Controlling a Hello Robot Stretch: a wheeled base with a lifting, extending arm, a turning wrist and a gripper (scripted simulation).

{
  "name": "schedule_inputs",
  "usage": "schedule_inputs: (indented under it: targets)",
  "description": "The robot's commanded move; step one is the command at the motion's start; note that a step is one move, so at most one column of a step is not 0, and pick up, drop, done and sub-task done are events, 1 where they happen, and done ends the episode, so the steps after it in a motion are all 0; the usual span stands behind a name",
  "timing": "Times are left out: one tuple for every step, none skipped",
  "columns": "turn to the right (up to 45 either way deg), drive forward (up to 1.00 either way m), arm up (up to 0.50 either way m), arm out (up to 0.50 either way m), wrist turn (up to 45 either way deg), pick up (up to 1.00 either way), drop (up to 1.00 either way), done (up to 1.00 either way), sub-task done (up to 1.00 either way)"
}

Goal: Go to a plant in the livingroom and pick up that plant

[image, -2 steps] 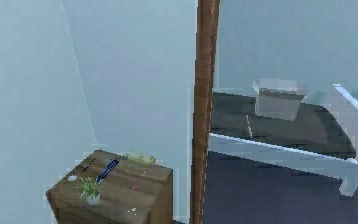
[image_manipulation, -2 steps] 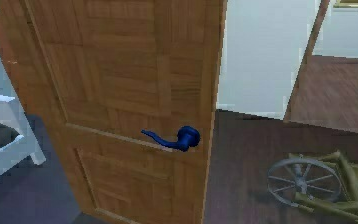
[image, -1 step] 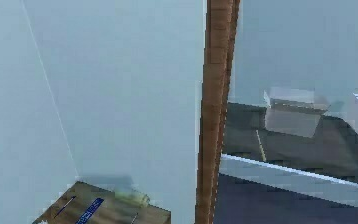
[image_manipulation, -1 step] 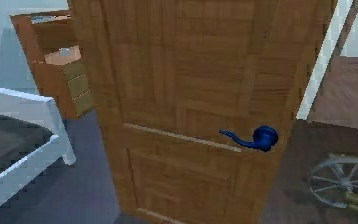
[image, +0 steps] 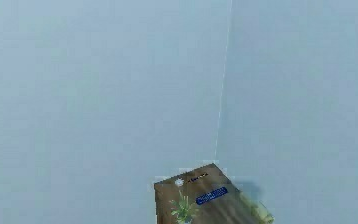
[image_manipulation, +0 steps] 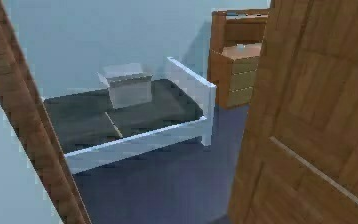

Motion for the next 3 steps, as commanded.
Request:
schedule_inputs:
  targets:
    - [-45.0,0.00,0.00,0.00,0.0,0.00,0.00,0.00,0.00]
    - [-36.0,0.00,0.00,0.00,0.0,0.00,0.00,0.00,0.00]
    - [0.0,0.00,0.50,0.00,0.0,0.00,0.00,0.00,0.00]
